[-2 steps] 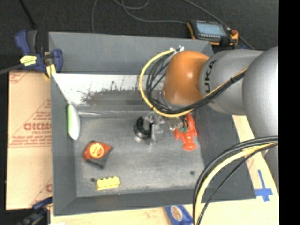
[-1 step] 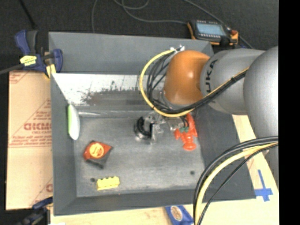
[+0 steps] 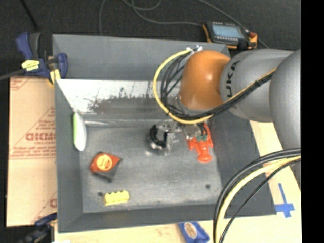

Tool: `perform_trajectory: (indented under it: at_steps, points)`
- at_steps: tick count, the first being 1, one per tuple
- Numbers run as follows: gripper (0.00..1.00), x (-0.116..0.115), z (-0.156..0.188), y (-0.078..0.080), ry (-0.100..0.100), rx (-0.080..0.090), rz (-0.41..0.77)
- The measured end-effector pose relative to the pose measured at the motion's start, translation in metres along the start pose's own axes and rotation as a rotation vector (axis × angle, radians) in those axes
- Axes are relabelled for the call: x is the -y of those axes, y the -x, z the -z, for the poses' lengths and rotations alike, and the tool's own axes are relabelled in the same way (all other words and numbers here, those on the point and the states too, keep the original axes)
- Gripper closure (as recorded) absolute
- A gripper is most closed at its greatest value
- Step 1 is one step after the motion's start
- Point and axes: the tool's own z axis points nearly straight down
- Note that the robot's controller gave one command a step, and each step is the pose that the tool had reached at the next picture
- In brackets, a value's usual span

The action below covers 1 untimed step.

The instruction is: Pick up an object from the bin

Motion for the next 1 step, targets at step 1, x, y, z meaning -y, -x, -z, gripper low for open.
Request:
perform_trajectory:
  at_steps: [1]
  points:
    - [1.0, 0.0008, 0.0166, 0.0025, -0.002, 0.006, -0.001]
